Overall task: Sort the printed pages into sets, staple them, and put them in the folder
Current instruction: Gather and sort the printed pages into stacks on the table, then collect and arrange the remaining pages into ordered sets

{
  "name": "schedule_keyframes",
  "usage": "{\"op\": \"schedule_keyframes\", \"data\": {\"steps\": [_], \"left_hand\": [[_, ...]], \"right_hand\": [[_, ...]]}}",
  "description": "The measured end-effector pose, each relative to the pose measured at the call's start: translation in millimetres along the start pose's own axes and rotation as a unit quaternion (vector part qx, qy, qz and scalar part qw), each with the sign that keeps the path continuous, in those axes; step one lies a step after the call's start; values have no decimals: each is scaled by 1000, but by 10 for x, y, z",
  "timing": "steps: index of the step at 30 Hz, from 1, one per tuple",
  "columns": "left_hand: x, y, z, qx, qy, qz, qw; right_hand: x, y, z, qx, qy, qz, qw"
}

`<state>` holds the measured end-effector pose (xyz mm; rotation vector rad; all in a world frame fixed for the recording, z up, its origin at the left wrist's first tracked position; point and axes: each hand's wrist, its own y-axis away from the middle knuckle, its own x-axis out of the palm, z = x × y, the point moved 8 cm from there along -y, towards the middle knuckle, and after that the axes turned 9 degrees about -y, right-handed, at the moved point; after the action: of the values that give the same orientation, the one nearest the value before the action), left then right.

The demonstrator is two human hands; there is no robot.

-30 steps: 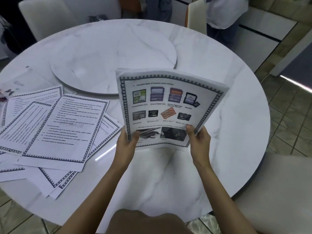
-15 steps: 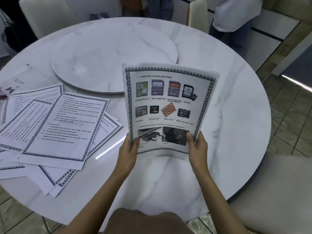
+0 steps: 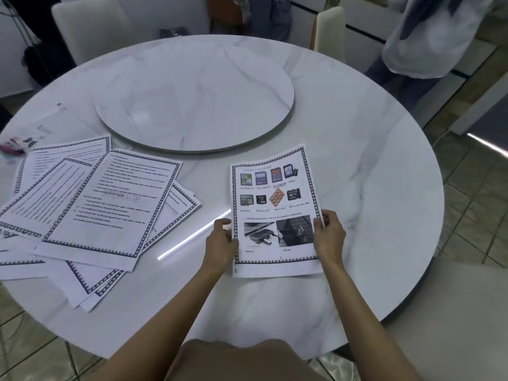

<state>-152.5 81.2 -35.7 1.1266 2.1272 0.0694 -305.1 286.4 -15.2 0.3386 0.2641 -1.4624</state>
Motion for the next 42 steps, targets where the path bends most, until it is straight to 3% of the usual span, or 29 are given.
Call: {"op": "schedule_keyframes", "data": {"steps": [4, 11, 20, 27, 35, 42], "left_hand": [[-10, 62, 25, 9, -17, -13, 1000], [-182, 220, 126, 23, -53, -71, 996], [-706, 650, 530, 17, -101, -218, 971], [-1195, 852, 906, -10, -140, -262, 955], [-1935, 652, 1416, -18, -186, -245, 951], [-2464, 353, 1879, 14, -198, -188, 962]], "right_hand": [[25, -82, -116, 8, 32, 38, 999], [86, -101, -80, -57, 96, 72, 991], [765, 205, 160, -113, 78, 242, 961], [1523, 546, 452, -154, 93, 352, 919], [2280, 955, 775, -194, 107, 368, 903], [2809, 1252, 951, -185, 115, 305, 927]]}}
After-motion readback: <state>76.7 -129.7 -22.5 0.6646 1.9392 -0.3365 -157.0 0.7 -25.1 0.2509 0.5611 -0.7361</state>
